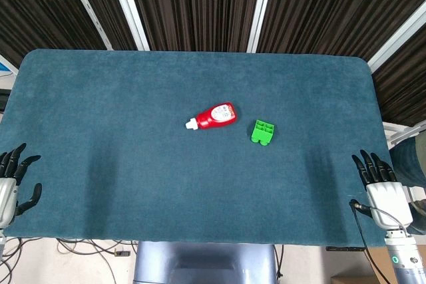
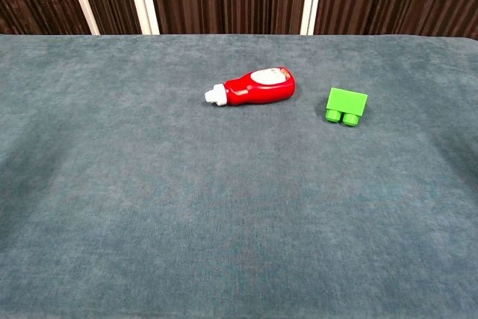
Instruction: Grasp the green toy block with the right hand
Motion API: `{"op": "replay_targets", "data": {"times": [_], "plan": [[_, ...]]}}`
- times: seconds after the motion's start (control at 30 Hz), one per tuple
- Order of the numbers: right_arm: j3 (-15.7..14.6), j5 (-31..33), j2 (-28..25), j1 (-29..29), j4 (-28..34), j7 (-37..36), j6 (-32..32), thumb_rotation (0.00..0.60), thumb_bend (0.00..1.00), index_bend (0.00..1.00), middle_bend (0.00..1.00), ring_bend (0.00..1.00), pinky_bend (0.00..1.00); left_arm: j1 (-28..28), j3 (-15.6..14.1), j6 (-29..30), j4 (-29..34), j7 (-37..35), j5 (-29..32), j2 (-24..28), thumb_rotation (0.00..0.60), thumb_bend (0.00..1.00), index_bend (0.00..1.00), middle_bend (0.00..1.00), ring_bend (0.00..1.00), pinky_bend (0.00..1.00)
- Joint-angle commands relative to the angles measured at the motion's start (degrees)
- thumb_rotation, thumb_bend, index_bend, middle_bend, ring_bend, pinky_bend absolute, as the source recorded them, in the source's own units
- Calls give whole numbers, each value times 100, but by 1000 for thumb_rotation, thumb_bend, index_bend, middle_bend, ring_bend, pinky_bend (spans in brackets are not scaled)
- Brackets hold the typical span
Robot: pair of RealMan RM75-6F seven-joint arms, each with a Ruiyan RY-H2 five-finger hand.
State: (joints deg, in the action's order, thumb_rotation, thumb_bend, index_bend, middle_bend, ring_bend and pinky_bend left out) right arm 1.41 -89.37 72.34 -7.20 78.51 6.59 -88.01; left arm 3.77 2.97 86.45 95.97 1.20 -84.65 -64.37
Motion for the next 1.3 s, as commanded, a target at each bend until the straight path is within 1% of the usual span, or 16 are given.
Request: {"op": "replay_targets", "data": {"times": [0.03, 0.8, 0.93, 1.0, 1.13, 1.3], "plan": [[12, 10, -10, 2, -12, -18, 30, 600, 127, 5, 10, 28, 170, -1, -1, -5, 1, 9, 9, 1, 600, 444, 189, 0, 0, 0], [31, -15, -80, 22, 69, -299, 163, 600, 128, 6, 16, 34, 170, -8, 23, 23, 13, -3, 23, -1, 600, 443, 189, 0, 0, 0], [13, -32, -83, 7, 81, -326, 228, 600, 127, 75, 47, 34, 170, -6, 26, 19, 10, -2, 26, -2, 600, 443, 189, 0, 0, 0], [-3, -51, -95, -14, 126, -464, 281, 600, 127, 78, 49, 40, 170, -9, 34, 41, 19, -16, 16, -11, 600, 443, 189, 0, 0, 0], [6, -116, -238, -291, 283, -1012, 712, 600, 127, 79, 49, 57, 170, -18, 43, 64, 33, -20, 24, -12, 600, 443, 189, 0, 0, 0], [327, 113, -499, -1074, 502, -1197, 1814, 600, 127, 79, 77, 78, 170, -14, 43, 34, 60, -31, 49, 1, 600, 443, 189, 0, 0, 0]]}}
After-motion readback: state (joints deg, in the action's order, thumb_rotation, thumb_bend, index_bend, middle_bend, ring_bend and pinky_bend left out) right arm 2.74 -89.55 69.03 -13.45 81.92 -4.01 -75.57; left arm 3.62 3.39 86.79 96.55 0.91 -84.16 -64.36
